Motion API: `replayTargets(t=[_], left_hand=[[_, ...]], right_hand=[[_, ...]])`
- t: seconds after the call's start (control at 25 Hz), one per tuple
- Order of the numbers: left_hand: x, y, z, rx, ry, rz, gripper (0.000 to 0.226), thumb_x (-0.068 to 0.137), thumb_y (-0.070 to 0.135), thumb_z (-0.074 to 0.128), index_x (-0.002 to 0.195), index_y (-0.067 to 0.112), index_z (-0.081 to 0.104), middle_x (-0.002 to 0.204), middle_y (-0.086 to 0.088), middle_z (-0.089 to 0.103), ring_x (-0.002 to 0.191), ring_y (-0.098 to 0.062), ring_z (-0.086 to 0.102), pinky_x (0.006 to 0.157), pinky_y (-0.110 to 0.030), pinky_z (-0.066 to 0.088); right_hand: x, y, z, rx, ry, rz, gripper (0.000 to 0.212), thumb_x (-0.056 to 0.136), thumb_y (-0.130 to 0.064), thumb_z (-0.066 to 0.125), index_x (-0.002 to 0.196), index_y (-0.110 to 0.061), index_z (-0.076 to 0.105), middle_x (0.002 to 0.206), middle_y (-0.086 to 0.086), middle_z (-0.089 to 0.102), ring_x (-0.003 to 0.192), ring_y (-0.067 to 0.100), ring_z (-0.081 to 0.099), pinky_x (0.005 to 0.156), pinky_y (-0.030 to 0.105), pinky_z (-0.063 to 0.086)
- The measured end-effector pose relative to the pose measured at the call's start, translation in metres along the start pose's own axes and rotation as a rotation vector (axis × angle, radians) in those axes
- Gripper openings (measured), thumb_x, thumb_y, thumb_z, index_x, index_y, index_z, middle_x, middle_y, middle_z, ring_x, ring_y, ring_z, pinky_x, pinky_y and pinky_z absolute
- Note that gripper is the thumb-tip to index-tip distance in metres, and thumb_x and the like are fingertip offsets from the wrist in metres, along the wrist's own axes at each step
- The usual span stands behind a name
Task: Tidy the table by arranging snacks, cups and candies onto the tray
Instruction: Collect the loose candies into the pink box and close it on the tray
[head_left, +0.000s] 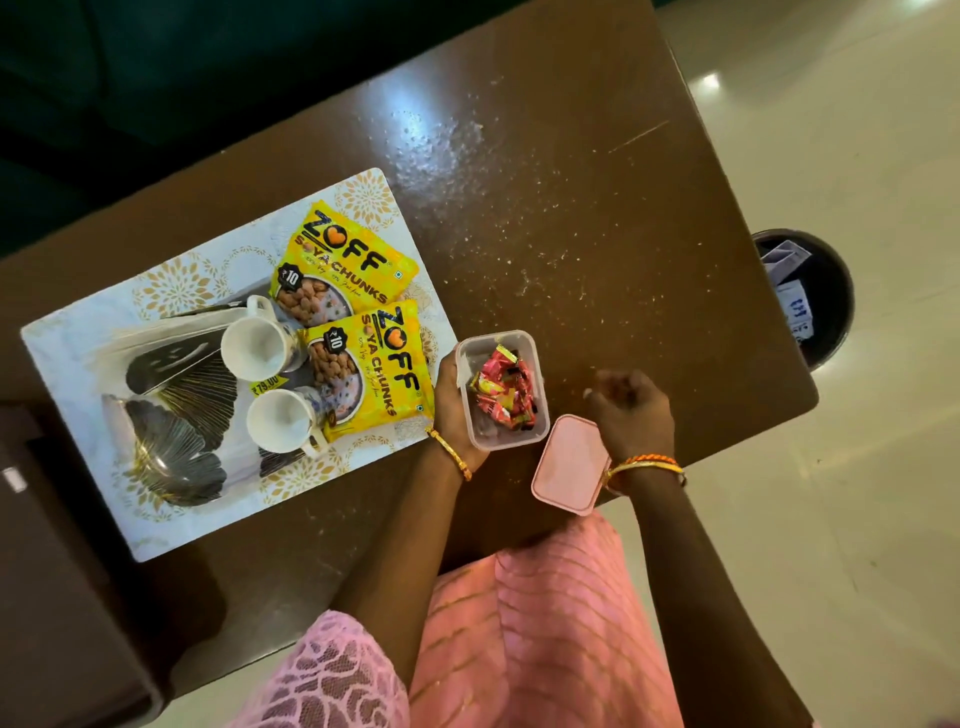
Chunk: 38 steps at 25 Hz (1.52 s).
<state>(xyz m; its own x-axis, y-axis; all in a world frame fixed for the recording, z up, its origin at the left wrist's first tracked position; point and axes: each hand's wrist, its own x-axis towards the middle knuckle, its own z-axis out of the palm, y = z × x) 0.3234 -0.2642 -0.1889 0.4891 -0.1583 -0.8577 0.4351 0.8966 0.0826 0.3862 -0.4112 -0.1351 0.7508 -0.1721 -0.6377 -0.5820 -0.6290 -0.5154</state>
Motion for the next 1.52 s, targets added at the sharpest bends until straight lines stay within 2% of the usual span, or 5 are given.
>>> replayTargets(t=[0.4,0.68,0.92,1.2,1.52], left_hand=[[-0.025,-0.015,-0.026,0.157,0.093,-0.013,0.059,0.086,0.061,0.032,0.119,0.020,0.059,0.106,-0.009,0.061,0.099,-0.026,0.058,0.086,-0.042,0.047],[-0.025,-0.022,-0.025,0.167,0.170,0.010,0.059,0.089,0.054,0.036,0.128,0.013,0.053,0.110,-0.013,0.060,0.098,-0.026,0.058,0.090,-0.040,0.046],[-0.032,-0.034,-0.018,0.204,0.179,0.054,0.057,0.088,0.056,0.032,0.110,0.015,0.064,0.105,-0.015,0.064,0.093,-0.028,0.061,0.082,-0.038,0.048],[-0.035,-0.033,-0.027,0.095,0.218,0.163,0.052,0.090,0.050,0.036,0.109,0.011,0.065,0.106,-0.018,0.062,0.101,-0.033,0.058,0.099,-0.048,0.042],[-0.038,-0.025,-0.030,0.079,0.293,0.223,0.041,0.091,0.044,0.041,0.082,0.017,0.071,0.088,-0.012,0.068,0.086,-0.030,0.061,0.094,-0.048,0.046]], right_hand=[[-0.043,0.055,0.055,-0.304,0.133,0.229,0.096,0.067,-0.029,0.081,0.143,-0.025,0.022,0.132,0.020,0.044,0.119,0.041,0.048,0.095,0.052,0.046],[-0.051,0.031,0.025,0.163,0.162,0.007,0.042,0.079,-0.016,0.069,0.118,-0.004,0.060,0.104,0.009,0.064,0.089,0.024,0.059,0.074,0.028,0.046],[-0.075,0.010,0.037,0.032,-0.118,-0.139,0.017,0.089,-0.017,0.051,0.093,-0.016,0.035,0.083,0.003,0.056,0.071,0.023,0.057,0.050,0.019,0.043],[-0.081,0.009,0.036,-0.133,-0.522,-0.162,0.068,0.087,-0.056,0.044,0.144,-0.031,0.018,0.148,0.006,0.032,0.132,0.027,0.037,0.106,0.051,0.040],[-0.087,0.006,0.052,-0.319,-0.482,-0.239,0.069,0.091,-0.042,0.049,0.148,-0.024,0.013,0.147,0.012,0.034,0.133,0.029,0.035,0.108,0.040,0.037]])
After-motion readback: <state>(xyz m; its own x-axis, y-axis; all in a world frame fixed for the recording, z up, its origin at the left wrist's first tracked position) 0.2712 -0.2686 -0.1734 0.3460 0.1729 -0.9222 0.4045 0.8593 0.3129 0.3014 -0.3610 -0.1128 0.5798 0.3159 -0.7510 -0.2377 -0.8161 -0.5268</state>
